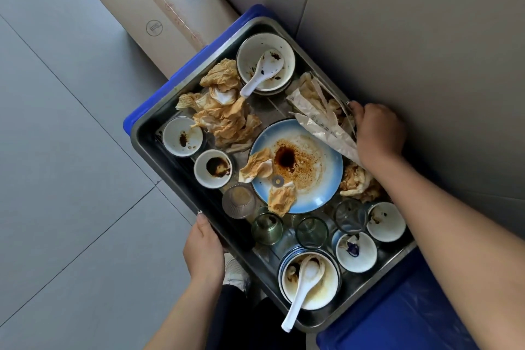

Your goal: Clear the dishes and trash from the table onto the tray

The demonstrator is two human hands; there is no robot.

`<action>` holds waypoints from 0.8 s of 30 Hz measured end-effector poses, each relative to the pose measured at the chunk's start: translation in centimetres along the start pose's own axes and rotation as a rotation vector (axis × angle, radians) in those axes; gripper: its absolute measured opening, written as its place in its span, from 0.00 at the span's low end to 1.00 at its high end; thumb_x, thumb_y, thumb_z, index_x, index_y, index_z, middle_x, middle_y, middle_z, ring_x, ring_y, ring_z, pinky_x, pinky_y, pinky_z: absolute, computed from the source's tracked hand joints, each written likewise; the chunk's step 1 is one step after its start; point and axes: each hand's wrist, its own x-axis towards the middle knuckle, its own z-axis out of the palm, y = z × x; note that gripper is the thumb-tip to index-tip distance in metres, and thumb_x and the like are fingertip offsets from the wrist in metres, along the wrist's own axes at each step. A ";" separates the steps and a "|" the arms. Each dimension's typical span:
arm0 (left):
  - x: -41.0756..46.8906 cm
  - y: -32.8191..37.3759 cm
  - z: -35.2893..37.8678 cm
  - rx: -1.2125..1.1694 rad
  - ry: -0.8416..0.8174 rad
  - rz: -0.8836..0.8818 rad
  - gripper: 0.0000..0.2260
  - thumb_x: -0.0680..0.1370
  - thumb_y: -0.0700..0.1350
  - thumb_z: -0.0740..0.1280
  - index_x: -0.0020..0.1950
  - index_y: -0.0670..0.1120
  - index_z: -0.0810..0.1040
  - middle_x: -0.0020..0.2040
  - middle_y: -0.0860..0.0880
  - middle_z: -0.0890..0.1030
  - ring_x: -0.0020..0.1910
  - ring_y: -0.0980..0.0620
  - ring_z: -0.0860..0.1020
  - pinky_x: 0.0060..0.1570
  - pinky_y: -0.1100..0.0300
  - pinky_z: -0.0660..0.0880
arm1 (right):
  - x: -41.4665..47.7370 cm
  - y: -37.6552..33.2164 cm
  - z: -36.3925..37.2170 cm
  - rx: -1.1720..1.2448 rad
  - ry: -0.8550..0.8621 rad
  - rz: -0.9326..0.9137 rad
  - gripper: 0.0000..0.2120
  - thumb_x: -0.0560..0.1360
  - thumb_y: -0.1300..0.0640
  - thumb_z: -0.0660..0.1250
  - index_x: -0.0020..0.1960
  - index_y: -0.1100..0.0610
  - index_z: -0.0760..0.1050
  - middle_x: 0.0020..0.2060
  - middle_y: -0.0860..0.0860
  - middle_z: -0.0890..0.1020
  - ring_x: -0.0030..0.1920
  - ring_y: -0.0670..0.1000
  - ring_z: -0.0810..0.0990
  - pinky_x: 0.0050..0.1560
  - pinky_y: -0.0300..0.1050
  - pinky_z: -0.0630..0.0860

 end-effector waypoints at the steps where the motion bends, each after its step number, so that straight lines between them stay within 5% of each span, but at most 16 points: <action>1: 0.0 0.0 -0.1 -0.007 -0.004 -0.003 0.26 0.83 0.55 0.46 0.42 0.41 0.76 0.39 0.42 0.80 0.39 0.44 0.80 0.50 0.42 0.77 | 0.0 -0.1 0.1 -0.001 0.005 0.005 0.24 0.83 0.48 0.51 0.50 0.67 0.76 0.50 0.62 0.80 0.47 0.61 0.78 0.40 0.45 0.61; 18: 0.3 0.2 0.4 -0.101 0.003 -0.081 0.22 0.83 0.57 0.47 0.42 0.48 0.75 0.44 0.43 0.80 0.45 0.42 0.80 0.53 0.42 0.77 | -0.6 -0.6 1.0 0.129 0.018 0.137 0.24 0.83 0.47 0.51 0.55 0.66 0.76 0.55 0.62 0.77 0.55 0.61 0.75 0.44 0.46 0.63; 24: 0.2 0.7 0.2 -0.159 -0.004 -0.138 0.21 0.84 0.55 0.48 0.38 0.50 0.73 0.39 0.46 0.79 0.40 0.45 0.79 0.56 0.43 0.76 | -1.7 -0.4 0.4 0.271 -0.007 0.175 0.23 0.83 0.47 0.52 0.59 0.66 0.74 0.58 0.61 0.76 0.58 0.59 0.73 0.48 0.44 0.64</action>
